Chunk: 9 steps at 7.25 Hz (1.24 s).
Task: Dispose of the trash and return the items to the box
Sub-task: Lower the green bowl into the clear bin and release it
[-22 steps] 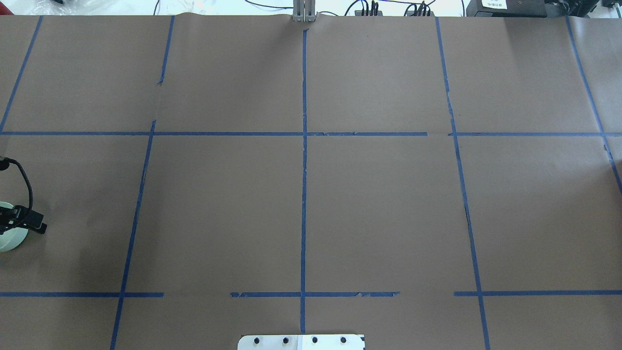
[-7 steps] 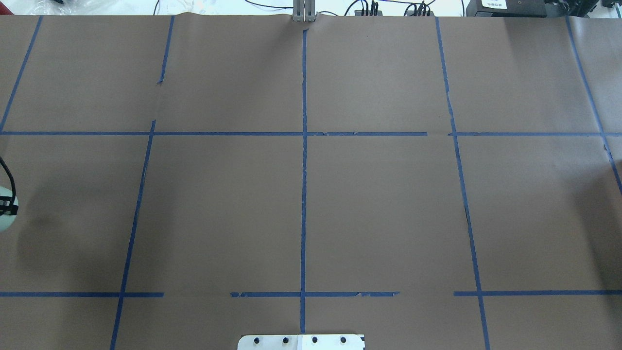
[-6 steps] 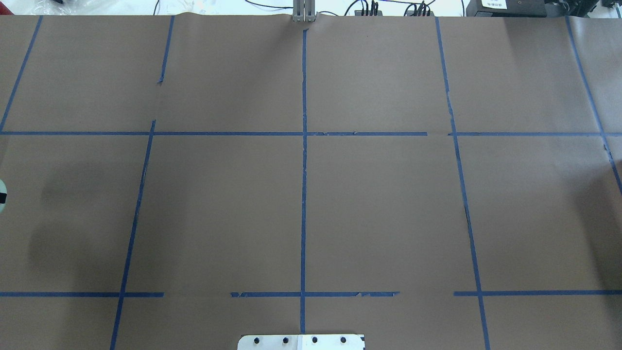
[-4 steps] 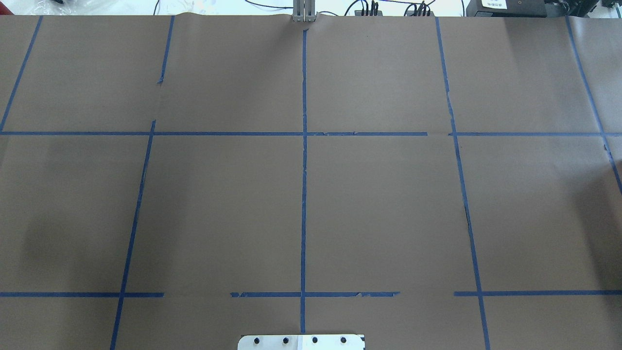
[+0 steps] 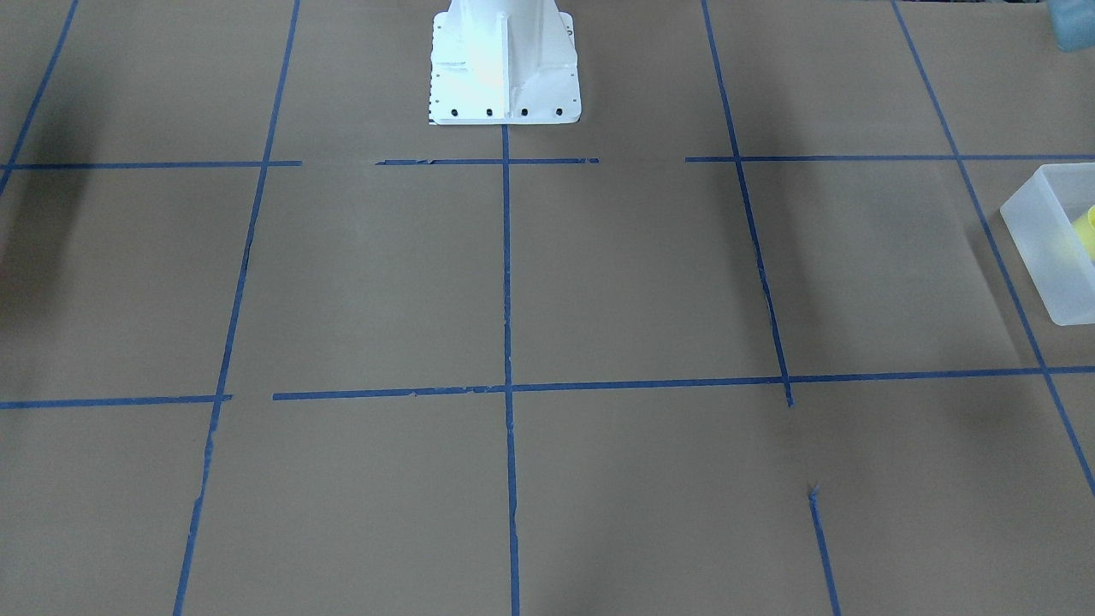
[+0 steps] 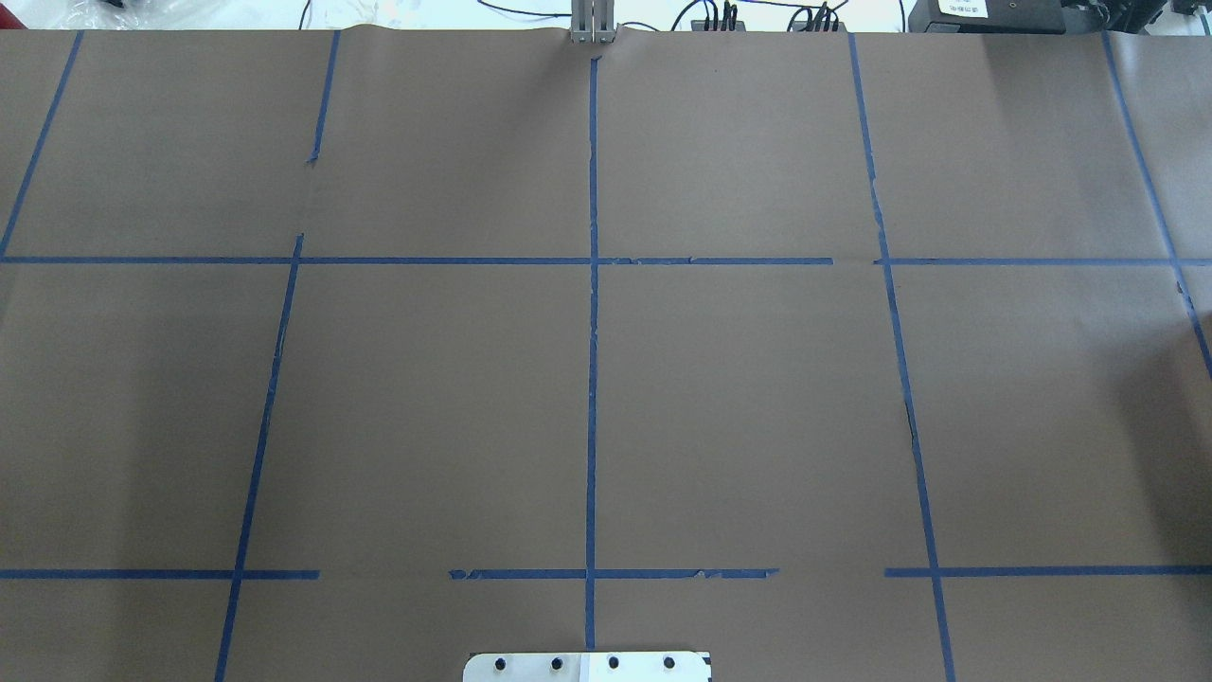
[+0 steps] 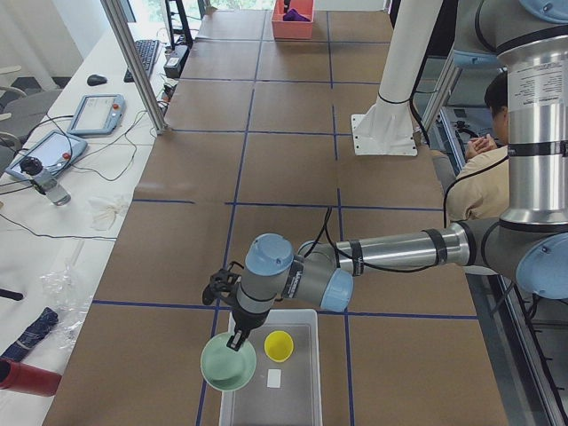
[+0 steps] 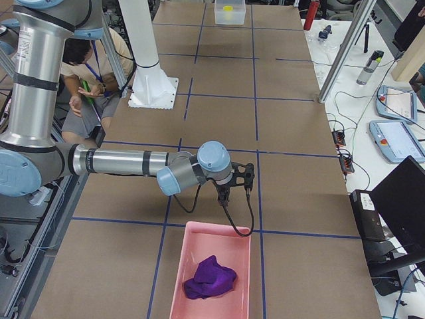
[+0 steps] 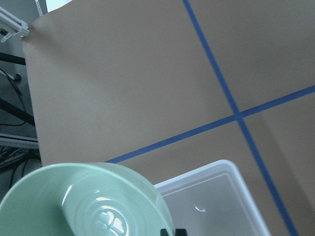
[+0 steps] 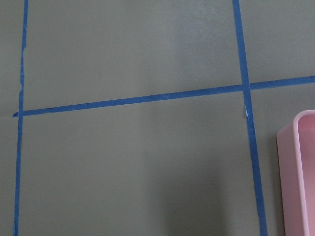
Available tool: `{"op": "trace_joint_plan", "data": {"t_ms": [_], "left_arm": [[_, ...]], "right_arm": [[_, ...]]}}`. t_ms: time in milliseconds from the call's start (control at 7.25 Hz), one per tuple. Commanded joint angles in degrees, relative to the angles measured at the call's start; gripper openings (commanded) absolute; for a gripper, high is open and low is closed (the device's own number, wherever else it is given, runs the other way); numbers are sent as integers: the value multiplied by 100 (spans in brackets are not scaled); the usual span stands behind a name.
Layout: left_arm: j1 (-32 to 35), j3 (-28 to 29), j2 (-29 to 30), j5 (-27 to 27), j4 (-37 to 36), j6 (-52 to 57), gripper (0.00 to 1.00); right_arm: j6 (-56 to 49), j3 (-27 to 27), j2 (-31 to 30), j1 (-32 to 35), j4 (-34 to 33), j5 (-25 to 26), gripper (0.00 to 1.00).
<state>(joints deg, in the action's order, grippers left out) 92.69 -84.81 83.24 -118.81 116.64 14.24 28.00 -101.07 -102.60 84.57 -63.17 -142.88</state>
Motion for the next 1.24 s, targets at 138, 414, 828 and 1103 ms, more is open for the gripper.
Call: {"op": "trace_joint_plan", "data": {"t_ms": [138, 414, 828, 1103], "left_arm": [[57, 1851, 526, 42, 744, 220, 0], [48, 1871, 536, 34, 755, 123, 0], [48, 1863, 448, -341, 737, -79, 0], [39, 1793, 378, -441, 720, -88, 0]], "right_arm": [[4, 61, 21, -98, 7, 32, 100], [4, 52, 21, -98, 24, -12, 100], [4, 52, 12, -98, 24, -12, 100], [30, 52, 12, -98, 24, -12, 100]]}}
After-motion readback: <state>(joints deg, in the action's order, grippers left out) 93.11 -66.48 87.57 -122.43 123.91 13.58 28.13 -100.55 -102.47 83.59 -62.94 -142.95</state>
